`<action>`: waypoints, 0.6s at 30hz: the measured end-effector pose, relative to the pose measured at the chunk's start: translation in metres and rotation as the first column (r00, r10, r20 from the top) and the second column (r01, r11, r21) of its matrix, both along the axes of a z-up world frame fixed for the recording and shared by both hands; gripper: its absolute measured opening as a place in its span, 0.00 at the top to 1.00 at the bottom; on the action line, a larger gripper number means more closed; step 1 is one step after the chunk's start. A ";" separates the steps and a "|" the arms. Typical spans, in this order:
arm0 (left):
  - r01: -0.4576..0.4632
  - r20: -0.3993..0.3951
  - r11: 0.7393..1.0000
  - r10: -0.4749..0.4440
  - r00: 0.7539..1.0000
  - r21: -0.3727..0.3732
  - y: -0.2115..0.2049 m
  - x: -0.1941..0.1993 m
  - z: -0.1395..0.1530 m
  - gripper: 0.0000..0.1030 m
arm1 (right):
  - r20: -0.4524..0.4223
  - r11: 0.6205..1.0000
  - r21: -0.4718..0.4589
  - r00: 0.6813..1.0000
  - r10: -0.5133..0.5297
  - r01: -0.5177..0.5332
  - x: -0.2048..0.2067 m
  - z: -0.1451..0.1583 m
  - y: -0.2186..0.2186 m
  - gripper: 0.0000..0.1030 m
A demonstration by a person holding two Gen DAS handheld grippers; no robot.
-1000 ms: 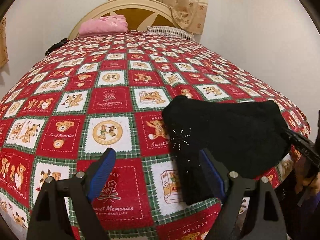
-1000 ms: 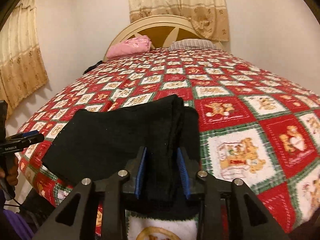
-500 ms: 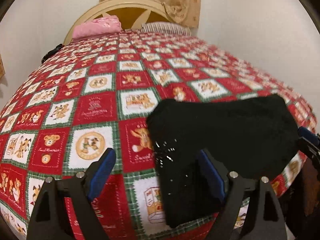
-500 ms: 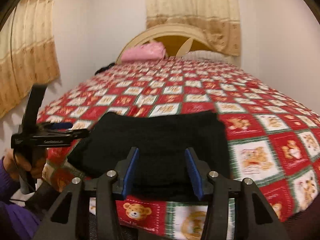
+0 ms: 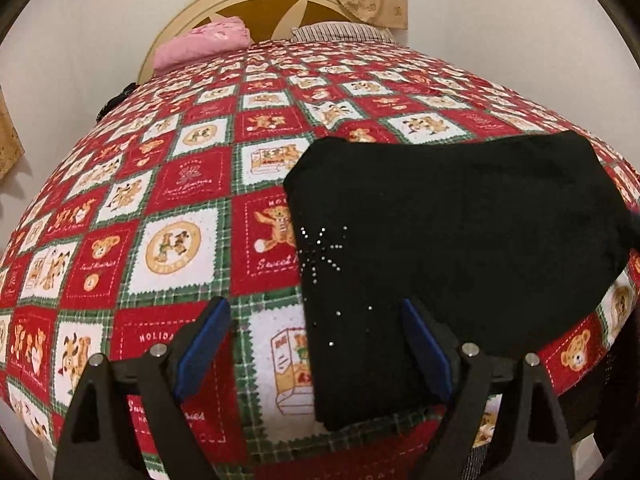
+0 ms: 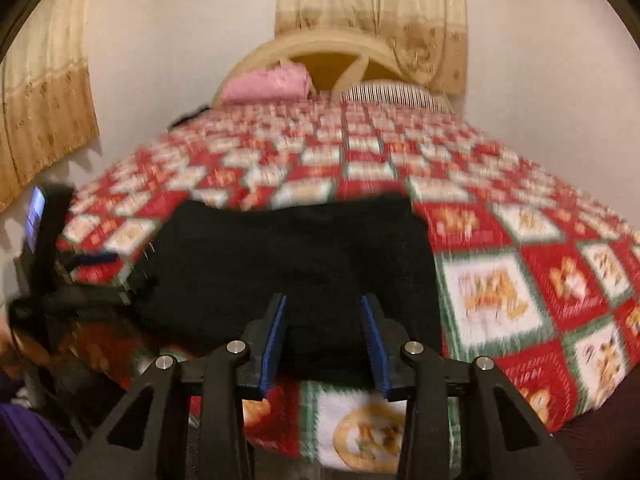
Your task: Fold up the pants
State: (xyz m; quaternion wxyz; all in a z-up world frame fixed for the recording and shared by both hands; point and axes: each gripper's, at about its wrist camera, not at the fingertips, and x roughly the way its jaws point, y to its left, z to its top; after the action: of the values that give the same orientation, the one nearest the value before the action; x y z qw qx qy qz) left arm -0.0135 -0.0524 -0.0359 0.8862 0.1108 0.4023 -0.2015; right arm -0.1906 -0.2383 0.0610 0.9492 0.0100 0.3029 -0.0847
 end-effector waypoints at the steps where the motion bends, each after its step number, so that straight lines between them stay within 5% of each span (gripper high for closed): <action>1: -0.004 0.002 1.000 0.004 1.000 0.003 -0.001 0.000 0.000 0.13 | 0.010 1.000 -0.021 1.000 -0.001 0.001 0.006 0.006 0.001 0.61; 5: -0.021 0.010 1.000 0.021 1.000 0.023 -0.004 -0.003 -0.001 0.13 | -0.017 0.998 -0.026 0.999 -0.050 0.049 0.055 0.007 -0.015 0.61; 10: -0.042 -0.001 0.998 0.042 0.999 0.042 -0.005 -0.009 -0.005 0.12 | -0.150 0.992 0.025 0.982 -0.119 0.125 0.106 -0.029 -0.043 0.61; 18: -0.013 0.002 0.999 0.013 1.000 0.044 -0.003 -0.011 -0.001 0.11 | -0.021 0.994 0.076 0.996 -0.082 0.084 0.076 -0.003 -0.038 0.61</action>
State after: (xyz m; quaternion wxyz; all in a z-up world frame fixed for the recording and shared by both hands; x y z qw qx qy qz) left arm -0.0242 -0.0554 -0.0373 0.8852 0.1276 0.4066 -0.1866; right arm -0.1148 -0.2765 0.0576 0.9411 0.0581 0.3136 -0.1125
